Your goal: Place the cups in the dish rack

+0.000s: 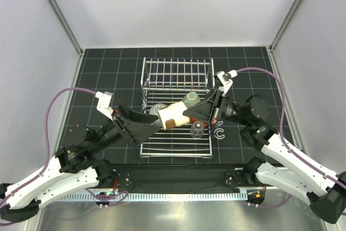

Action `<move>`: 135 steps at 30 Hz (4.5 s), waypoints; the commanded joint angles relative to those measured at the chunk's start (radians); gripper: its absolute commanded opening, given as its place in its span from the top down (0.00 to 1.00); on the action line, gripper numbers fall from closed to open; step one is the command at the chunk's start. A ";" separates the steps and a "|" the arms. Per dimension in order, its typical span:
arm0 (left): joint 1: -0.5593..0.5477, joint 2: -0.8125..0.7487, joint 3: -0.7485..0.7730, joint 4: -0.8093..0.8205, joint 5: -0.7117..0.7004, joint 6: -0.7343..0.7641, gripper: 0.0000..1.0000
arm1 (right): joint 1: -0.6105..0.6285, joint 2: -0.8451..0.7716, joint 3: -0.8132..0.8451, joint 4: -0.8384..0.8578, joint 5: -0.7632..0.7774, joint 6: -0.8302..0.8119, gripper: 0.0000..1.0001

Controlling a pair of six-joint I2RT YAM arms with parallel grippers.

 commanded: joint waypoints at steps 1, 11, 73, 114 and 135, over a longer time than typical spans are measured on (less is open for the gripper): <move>-0.003 0.029 0.018 0.060 0.001 0.016 0.00 | 0.053 0.014 0.035 0.086 0.077 -0.049 0.96; -0.003 -0.014 0.024 0.011 -0.029 0.025 0.00 | 0.064 -0.060 0.087 -0.127 0.137 -0.164 0.96; -0.003 0.116 0.076 -0.047 -0.019 -0.025 0.84 | 0.168 -0.023 0.064 -0.084 0.207 -0.183 0.95; -0.109 0.817 0.567 -0.998 -0.287 0.182 1.00 | 0.168 -0.321 0.315 -1.262 0.833 -0.532 0.44; -0.147 1.070 0.641 -0.989 -0.275 0.251 1.00 | 0.168 -0.357 0.261 -1.256 0.833 -0.509 0.45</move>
